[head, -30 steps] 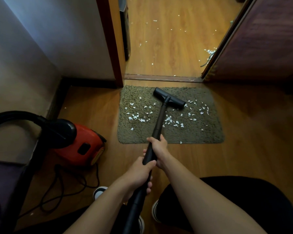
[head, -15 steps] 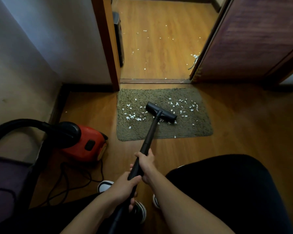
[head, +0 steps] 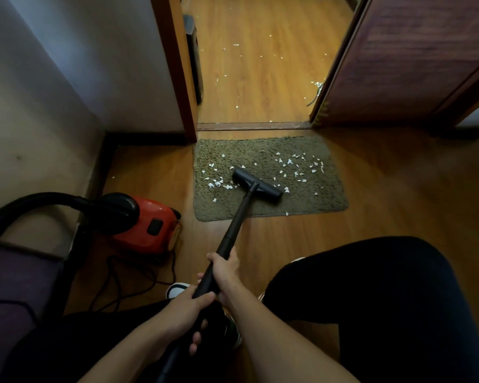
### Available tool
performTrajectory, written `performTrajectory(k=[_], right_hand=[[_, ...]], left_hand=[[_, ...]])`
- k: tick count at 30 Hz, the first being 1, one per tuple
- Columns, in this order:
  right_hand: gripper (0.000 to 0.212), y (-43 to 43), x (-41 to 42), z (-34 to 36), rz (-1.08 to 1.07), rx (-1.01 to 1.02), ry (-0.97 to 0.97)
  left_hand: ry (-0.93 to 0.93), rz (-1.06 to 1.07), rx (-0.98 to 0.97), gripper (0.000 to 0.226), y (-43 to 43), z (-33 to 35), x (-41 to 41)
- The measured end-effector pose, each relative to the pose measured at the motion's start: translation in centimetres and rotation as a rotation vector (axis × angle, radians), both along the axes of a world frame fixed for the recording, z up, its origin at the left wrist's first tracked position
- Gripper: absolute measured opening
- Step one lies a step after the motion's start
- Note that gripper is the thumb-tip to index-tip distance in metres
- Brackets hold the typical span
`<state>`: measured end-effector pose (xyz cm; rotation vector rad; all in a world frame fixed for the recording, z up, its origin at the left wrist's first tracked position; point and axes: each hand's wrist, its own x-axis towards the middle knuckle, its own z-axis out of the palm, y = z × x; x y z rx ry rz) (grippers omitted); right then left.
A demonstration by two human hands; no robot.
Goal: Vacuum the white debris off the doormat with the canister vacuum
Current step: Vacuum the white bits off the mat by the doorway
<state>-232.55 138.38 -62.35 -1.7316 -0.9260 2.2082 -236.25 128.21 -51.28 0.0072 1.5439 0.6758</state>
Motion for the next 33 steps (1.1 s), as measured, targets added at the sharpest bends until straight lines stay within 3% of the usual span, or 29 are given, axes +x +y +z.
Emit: performTrajectory(k=[24, 33], right_hand=[[0.055, 9.8, 6.1, -1.7, -0.117, 0.056, -0.045], [0.027, 15.3, 7.2, -1.7, -0.149, 0.117, -0.066]], left_hand=[[0.022, -0.146, 0.105, 0.031, 9.4, -2.6, 4.6], [0.017, -0.178, 0.135, 0.025, 14.9, -3.1, 5.8]])
